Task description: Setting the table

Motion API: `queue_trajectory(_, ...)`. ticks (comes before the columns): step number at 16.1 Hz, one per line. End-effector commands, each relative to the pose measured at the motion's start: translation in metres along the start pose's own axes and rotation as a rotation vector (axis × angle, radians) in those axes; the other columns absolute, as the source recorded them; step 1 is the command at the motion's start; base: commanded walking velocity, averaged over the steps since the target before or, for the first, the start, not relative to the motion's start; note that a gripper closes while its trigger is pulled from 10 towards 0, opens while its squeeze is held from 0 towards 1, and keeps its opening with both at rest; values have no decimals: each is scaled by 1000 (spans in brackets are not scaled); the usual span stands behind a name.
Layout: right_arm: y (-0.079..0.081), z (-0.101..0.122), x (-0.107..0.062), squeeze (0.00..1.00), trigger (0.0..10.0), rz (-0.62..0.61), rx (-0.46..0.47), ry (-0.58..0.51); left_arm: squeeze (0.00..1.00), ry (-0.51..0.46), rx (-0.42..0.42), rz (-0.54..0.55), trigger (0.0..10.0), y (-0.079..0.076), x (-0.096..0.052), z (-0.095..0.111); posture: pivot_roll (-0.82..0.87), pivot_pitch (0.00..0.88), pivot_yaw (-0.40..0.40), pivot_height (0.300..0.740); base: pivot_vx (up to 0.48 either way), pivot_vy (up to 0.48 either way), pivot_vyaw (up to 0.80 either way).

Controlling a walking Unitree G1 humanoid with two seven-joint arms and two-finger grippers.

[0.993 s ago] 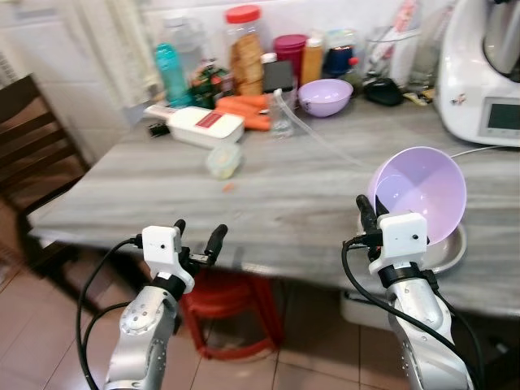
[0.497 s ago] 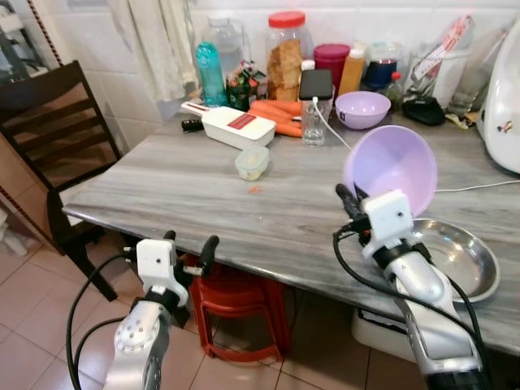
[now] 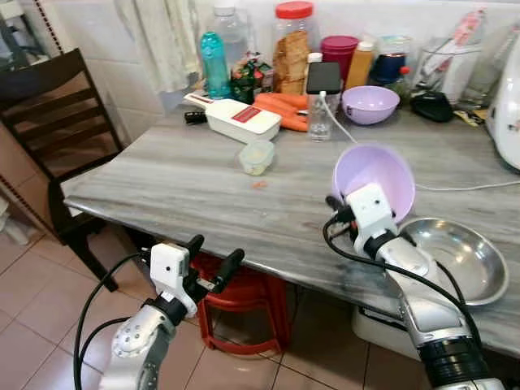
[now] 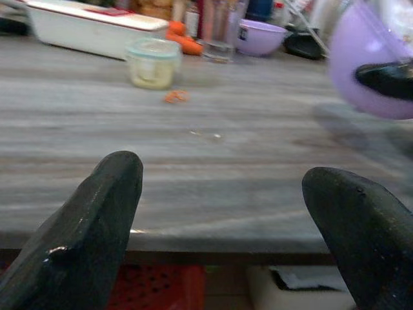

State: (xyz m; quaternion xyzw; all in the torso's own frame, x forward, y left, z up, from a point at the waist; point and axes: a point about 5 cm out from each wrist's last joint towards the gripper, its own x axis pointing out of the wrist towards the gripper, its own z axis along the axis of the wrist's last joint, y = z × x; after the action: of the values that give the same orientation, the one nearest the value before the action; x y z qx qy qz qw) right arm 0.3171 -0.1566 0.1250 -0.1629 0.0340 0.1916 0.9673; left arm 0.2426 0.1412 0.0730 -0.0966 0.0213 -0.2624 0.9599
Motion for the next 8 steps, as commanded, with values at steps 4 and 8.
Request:
queue_trajectory(4, 7, 5, 8, 0, 10000, 42, -22, 59, 0, 17, -18, -152, 10000, -9, -2, 6, -72, 0, 95, 740, 0, 0, 0)
queue_trajectory(8, 3, 1, 2, 0, 10000, 3, -64, 110, 0, 25, -23, -173, 10000, -8, 0, 8, -72, 0, 103, 740, 0, 0, 0)
